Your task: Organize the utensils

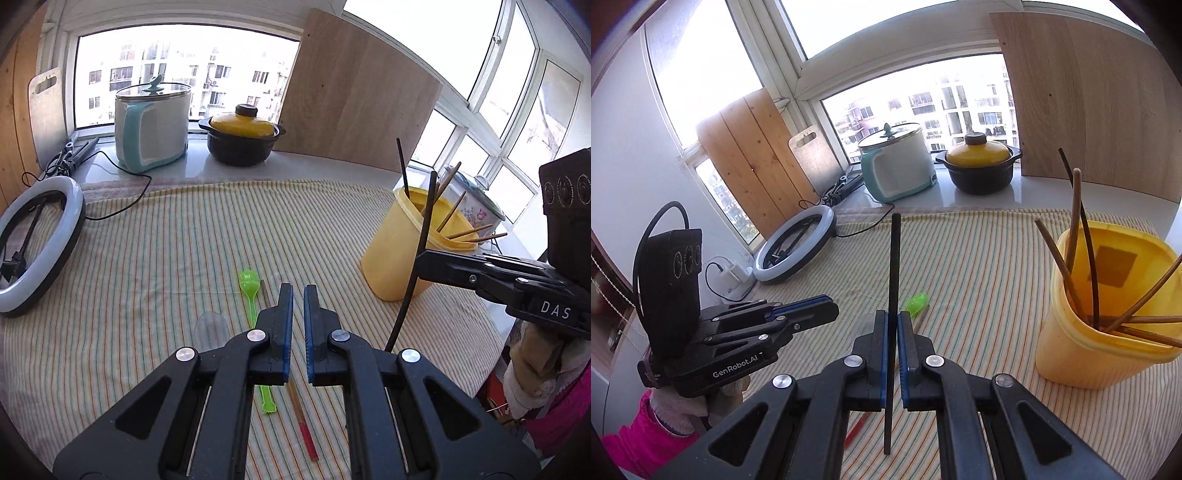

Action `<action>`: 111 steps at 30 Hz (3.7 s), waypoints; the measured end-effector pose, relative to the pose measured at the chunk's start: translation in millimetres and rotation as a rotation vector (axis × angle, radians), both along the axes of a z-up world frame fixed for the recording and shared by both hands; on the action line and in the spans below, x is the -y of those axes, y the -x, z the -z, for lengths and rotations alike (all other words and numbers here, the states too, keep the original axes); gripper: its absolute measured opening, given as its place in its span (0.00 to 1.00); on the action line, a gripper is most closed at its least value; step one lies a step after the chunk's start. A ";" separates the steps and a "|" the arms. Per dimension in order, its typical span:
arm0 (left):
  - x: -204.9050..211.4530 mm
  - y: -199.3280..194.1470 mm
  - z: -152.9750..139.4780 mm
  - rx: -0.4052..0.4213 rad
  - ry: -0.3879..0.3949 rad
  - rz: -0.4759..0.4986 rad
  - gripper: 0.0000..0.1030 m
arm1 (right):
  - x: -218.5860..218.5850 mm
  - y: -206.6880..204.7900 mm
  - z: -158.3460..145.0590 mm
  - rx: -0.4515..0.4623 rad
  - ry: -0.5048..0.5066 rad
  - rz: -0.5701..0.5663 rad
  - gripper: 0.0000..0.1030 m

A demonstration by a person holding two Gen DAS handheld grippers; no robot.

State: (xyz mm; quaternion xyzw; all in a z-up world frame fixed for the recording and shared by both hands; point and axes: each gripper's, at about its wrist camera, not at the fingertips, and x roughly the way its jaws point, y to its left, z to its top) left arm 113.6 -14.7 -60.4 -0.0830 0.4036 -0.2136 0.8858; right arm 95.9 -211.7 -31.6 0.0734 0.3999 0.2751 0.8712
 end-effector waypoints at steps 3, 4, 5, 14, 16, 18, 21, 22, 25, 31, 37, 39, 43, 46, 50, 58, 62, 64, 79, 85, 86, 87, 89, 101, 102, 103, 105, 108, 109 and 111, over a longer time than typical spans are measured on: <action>-0.5 -24.6 20.4 -0.084 -0.035 -0.024 0.03 | 5.6 2.3 1.1 -0.004 -0.005 0.013 0.02; 0.8 -34.5 29.5 -0.127 -0.031 -0.004 0.04 | 7.4 2.3 1.3 -0.006 -0.009 0.016 0.02; 2.4 -43.2 38.0 -0.171 -0.028 0.007 0.07 | 8.8 1.9 1.8 -0.009 -0.012 0.019 0.02; 30.4 -85.3 85.3 -0.264 -0.166 0.011 0.27 | 11.5 -0.4 1.6 -0.012 -0.018 0.026 0.02; 34.4 -89.2 92.1 -0.272 -0.197 0.019 0.28 | 11.7 -0.2 1.0 -0.010 -0.019 0.026 0.02; 37.9 -91.4 96.9 -0.273 -0.235 0.026 0.28 | 11.6 -0.3 0.1 -0.007 -0.020 0.025 0.02; 39.9 -93.8 101.3 -0.271 -0.264 0.028 0.28 | 12.5 -0.7 -0.1 -0.003 -0.024 0.024 0.02; 40.4 -94.6 102.2 -0.263 -0.265 0.034 0.28 | 12.5 -1.0 -0.3 -0.002 -0.024 0.023 0.02; 40.2 -97.0 104.5 -0.246 -0.276 0.042 0.07 | 13.4 -1.0 1.2 -0.005 -0.024 0.027 0.02; 23.7 -90.9 97.5 -0.245 -0.190 0.017 0.05 | 17.0 0.3 -2.9 0.001 -0.028 0.036 0.02; 4.6 -73.7 66.8 -0.180 -0.098 -0.017 0.04 | 23.9 6.0 -11.9 0.026 -0.040 0.048 0.02; -1.9 -65.5 52.1 -0.148 -0.060 -0.025 0.03 | 26.0 8.9 -16.0 0.043 -0.038 0.053 0.02; -4.1 -49.8 22.4 -0.072 -0.021 -0.025 0.00 | 29.7 14.0 -23.8 0.079 -0.030 0.064 0.02; 0.1 -43.2 5.7 -0.018 -0.022 -0.024 0.00 | 32.3 15.3 -26.6 0.090 -0.027 0.070 0.02; 6.7 -47.4 8.4 -0.031 -0.063 -0.004 0.00 | 34.9 16.5 -27.9 0.092 -0.029 0.076 0.02; 32.8 -73.1 83.0 -0.276 -0.255 0.080 0.05 | 39.9 19.1 -25.5 0.076 -0.036 0.083 0.02; 39.3 -81.4 100.4 -0.295 -0.300 0.096 0.08 | 40.7 19.5 -26.6 0.072 -0.039 0.087 0.02; 42.9 -82.1 101.0 -0.275 -0.321 0.116 0.08 | 41.8 20.1 -27.4 0.074 -0.039 0.089 0.02; 7.7 -63.4 58.6 -0.185 -0.058 0.027 0.04 | 55.9 22.5 -35.5 0.094 -0.056 0.109 0.02; 16.2 -40.1 -5.7 -0.020 0.051 0.040 0.04 | 71.0 29.1 -47.1 0.122 -0.069 0.127 0.02; 19.8 -36.4 -15.3 0.010 0.058 0.048 0.04 | 73.9 30.6 -49.3 0.127 -0.070 0.131 0.02; 23.7 -33.7 -23.7 0.034 0.063 0.051 0.04 | 77.3 32.5 -52.2 0.134 -0.071 0.137 0.02; 32.5 -29.3 -39.9 0.075 0.089 0.068 0.04 | 83.5 36.0 -58.2 0.149 -0.072 0.146 0.02; 98.9 -24.0 -99.3 0.207 0.163 0.177 0.04 | 137.2 52.4 -97.1 0.222 -0.107 0.217 0.02; 104.8 -24.1 -102.3 0.215 0.162 0.186 0.04 | 141.3 53.7 -100.0 0.227 -0.108 0.223 0.02; 111.1 -23.5 -105.3 0.224 0.161 0.192 0.04 | 145.4 54.1 -103.2 0.234 -0.108 0.231 0.02; 122.7 -24.4 -109.7 0.232 0.167 0.204 0.04 | 152.2 54.8 -108.2 0.247 -0.109 0.244 0.02; 141.0 -28.1 -114.9 0.260 0.152 0.206 0.04 | 161.5 54.5 -116.0 0.267 -0.113 0.264 0.02; 147.4 -29.0 -116.1 0.268 0.149 0.205 0.04 | 164.2 53.3 -118.7 0.273 -0.115 0.271 0.02; 160.4 -31.0 -117.8 0.284 0.135 0.204 0.04 | 168.1 50.3 -123.5 0.286 -0.115 0.283 0.02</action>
